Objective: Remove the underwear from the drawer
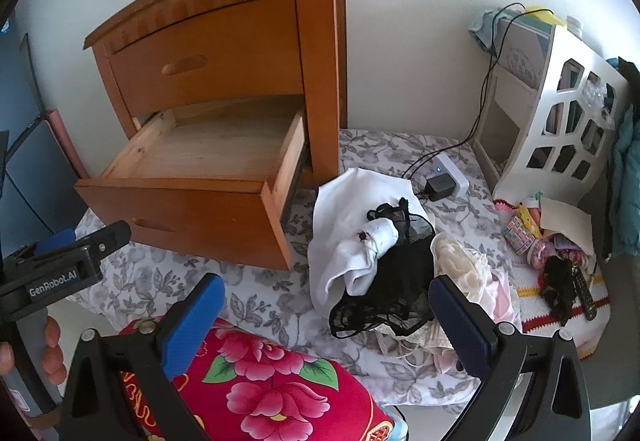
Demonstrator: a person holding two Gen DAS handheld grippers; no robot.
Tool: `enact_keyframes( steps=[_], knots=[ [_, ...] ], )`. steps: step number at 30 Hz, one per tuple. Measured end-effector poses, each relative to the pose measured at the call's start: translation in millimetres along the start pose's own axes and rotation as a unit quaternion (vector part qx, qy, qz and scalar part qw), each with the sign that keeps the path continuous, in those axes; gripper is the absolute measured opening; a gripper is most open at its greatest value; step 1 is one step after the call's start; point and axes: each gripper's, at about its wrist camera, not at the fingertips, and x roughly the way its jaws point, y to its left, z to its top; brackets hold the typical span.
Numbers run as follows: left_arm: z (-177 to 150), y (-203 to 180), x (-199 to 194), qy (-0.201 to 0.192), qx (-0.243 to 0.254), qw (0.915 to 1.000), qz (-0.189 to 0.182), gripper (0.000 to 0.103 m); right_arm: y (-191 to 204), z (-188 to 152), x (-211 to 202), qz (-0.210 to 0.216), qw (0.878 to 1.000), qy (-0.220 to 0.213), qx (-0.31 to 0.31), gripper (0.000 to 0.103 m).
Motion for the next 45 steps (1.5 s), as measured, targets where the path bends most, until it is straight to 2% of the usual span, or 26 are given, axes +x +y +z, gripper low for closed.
enact_keyframes(
  steps=[25, 45],
  knots=[
    [-1, 8, -13, -0.004, -0.006, 1.0000, -0.004, 0.103, 27, 3, -19, 0.001, 0.999, -0.020, -0.032, 0.103],
    [-2, 9, -8, 0.003, -0.006, 1.0000, 0.004, 0.103, 23, 3, -17, 0.001, 0.999, -0.021, -0.030, 0.103]
  ],
)
